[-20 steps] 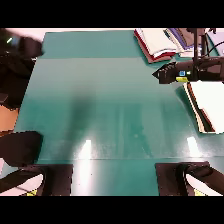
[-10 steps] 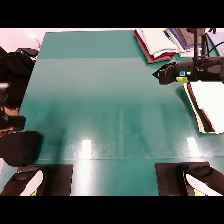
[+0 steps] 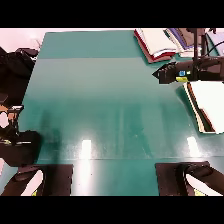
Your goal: Fold the shirts.
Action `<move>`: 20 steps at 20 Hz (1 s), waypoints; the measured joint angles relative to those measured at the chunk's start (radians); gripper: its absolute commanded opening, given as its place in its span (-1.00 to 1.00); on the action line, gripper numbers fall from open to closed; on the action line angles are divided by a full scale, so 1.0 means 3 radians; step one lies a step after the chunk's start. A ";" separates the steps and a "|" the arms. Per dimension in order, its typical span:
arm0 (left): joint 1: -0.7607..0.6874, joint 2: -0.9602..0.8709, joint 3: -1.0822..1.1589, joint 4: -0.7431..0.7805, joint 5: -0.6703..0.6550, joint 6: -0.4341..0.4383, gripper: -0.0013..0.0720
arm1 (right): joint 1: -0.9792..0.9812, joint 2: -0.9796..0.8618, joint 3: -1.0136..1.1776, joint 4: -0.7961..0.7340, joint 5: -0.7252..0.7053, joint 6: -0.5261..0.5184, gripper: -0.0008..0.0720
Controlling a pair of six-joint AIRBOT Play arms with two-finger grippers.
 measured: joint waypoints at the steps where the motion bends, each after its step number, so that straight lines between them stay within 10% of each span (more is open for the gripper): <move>1: 0.0001 0.0000 0.0001 0.0011 -0.0001 -0.0015 -0.90 | 0.0000 0.0000 0.0000 0.0000 0.0000 0.0000 -0.91; 8: -0.0287 0.0003 0.1134 -0.0076 -0.0103 -0.0103 -0.91 | 0.0000 0.0141 0.0041 0.0000 -0.0206 0.0000 -0.91; 20: -0.2375 -0.0823 0.3679 -0.0565 0.0291 -0.0245 -0.91 | -0.0195 -0.0284 0.1367 -0.0009 -0.0033 -0.0001 -0.91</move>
